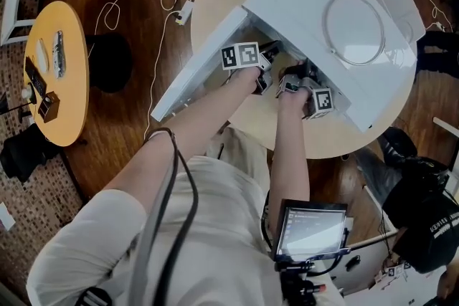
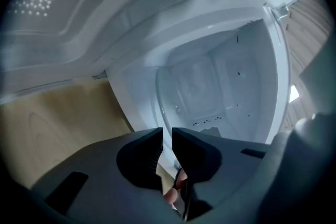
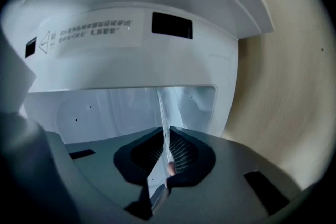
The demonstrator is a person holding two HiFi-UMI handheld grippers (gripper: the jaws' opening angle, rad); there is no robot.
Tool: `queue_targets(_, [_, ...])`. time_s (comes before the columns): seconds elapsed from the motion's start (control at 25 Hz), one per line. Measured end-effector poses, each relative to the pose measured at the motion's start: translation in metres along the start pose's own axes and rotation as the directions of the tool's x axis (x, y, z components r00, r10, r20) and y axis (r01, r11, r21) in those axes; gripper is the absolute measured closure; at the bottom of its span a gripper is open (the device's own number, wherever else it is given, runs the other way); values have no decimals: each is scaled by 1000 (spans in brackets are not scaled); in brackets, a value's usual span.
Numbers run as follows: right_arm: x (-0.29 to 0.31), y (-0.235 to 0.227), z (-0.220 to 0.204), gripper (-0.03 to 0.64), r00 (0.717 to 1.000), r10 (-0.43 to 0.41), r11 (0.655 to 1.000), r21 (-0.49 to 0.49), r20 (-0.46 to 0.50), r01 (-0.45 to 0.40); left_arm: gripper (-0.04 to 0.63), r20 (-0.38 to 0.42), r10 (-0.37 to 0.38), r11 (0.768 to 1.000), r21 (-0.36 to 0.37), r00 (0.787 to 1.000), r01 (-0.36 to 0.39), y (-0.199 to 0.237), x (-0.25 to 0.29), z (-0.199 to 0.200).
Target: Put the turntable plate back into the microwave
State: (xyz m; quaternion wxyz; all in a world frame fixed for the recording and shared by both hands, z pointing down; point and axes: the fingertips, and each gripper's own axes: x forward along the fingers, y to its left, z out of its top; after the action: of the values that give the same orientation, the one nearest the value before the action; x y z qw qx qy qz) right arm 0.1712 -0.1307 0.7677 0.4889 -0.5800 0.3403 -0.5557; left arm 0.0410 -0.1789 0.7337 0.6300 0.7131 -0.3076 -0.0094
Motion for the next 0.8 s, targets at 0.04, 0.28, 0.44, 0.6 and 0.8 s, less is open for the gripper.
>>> queue_targets(0.04, [1,-7,3,583,1000,-4,1000,-3,2,4,552,-8,1,1000,5,1000,-1,0,1,0])
queue_targets(0.28, [-1,22,-3,583,1000,-22,1000,-8,16,22,554,-14,9,1000,-1,1000,-9,0,6,2])
queue_targets(0.44, [-2,31,-4,583,998,-35,999,7,44,35,554,-20,23,1000,-14,1000,-24,-1,12,4])
queue_targets(0.6, [1,34,-5,578,999,-35,999,-31,40,36,554,-10,33,999,-34,999,-33,2,14,7])
queue_targets(0.8, [0,39,-5,492,999,-29,998,-52,30,31,554,-4,30,998,-52,1000,-30,3,16,7])
